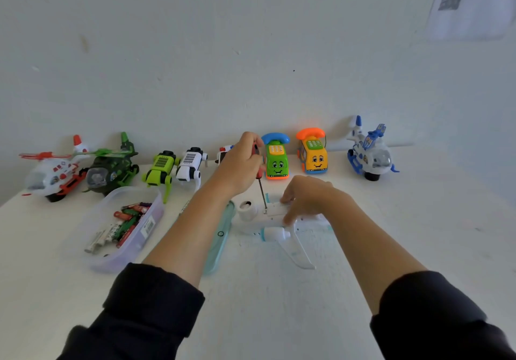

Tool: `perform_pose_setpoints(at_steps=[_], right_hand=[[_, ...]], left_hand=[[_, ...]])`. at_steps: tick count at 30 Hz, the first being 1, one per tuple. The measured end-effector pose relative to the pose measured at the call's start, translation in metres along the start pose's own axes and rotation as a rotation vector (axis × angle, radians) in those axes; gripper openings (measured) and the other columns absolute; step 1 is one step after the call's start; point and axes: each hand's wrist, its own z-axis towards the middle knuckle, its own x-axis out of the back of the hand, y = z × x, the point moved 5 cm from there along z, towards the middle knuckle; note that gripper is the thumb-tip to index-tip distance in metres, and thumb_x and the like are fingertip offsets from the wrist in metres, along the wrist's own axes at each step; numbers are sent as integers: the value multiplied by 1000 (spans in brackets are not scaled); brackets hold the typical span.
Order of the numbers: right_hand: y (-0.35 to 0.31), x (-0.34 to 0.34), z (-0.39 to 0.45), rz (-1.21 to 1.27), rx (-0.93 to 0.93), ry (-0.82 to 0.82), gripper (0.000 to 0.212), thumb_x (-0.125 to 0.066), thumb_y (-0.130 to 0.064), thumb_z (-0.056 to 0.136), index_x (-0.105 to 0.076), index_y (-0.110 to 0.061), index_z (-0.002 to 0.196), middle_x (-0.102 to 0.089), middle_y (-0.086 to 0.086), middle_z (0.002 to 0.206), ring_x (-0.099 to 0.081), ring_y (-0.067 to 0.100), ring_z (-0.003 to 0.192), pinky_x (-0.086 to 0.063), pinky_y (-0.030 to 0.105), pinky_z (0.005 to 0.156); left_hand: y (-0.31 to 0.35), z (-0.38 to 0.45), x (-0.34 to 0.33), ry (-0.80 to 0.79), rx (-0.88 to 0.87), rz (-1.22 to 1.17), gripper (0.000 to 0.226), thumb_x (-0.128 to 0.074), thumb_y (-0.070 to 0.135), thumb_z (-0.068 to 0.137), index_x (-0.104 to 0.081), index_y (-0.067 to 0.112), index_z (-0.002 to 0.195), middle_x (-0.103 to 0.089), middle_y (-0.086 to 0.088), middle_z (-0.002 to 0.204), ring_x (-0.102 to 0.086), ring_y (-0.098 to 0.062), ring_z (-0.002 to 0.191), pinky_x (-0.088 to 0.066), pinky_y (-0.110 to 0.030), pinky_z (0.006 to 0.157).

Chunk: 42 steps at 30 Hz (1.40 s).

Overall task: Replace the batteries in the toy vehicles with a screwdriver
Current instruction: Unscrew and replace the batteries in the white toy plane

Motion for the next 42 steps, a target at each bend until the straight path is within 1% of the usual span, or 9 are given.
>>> perform_pose_setpoints(at_steps=[4,9,12,15,25,29,33,36,42], right_hand=[[-3,0,-2,-8,7,17,64,-87,-42,54,-61,-30,111,-64,-7,106,-55,18,99,-40,38,90],[-3,0,-7,-15,22,35,65,-86,-43,54,-61,-31,112,-64,-8,107,-55,17,100,-39,37,89],[-4,-1,-9,-30,26,58,63,-86,-44,54,-60,-32,111,-62,-9,108,-54,17,101,-38,36,89],[-6,-1,-14,-37,27,71,61,-86,-42,55,-60,-32,109,-61,-11,105,-53,16,100,-35,34,85],[-10,-2,-21,-41,2,100,58,-86,-40,56,-62,-31,108,-63,-9,106,-54,18,101,-31,36,85],[-10,-3,-21,-55,10,113,59,-86,-41,56,-61,-31,108,-63,-8,106,-54,19,101,-32,35,85],[-11,-4,-21,-94,15,128,60,-86,-42,57,-60,-32,110,-62,-8,107,-54,19,101,-32,36,86],[-11,-6,-23,-107,14,123,61,-84,-43,59,-58,-32,113,-61,-8,109,-53,19,102,-32,36,86],[-8,-9,-23,-81,-4,90,61,-80,-45,67,-53,-33,121,-59,-8,118,-50,20,109,-31,39,92]], left_hand=[[-1,-3,3,96,-71,212,11,-56,19,91,-47,16,97,-62,-5,82,-59,-29,80,-52,-43,74],[-16,-18,11,432,29,152,19,-57,23,92,-50,7,99,-55,-1,80,-50,-18,68,-31,-21,55],[-37,-34,14,552,47,-31,18,-55,28,89,-48,12,95,-63,-8,83,-65,-25,73,-54,-32,66],[-43,-44,16,601,49,-77,12,-55,20,90,-44,15,88,-63,-6,81,-68,-26,71,-57,-46,62],[-46,-55,18,656,58,-50,19,-58,20,91,-51,6,101,-66,-12,95,-68,-29,82,-58,-44,70],[-53,-53,21,649,130,-61,22,-59,20,90,-53,4,104,-65,-13,99,-66,-27,86,-58,-40,72],[-55,-52,23,631,210,-68,24,-58,19,92,-52,2,109,-59,-7,100,-62,-13,74,-52,-14,59],[-60,-59,19,699,227,-85,22,-59,23,91,-53,6,102,-60,-9,99,-60,-25,92,-52,-33,76],[-77,-65,12,788,274,-286,18,-60,27,89,-51,15,98,-60,-3,95,-63,-26,90,-56,-46,77]])
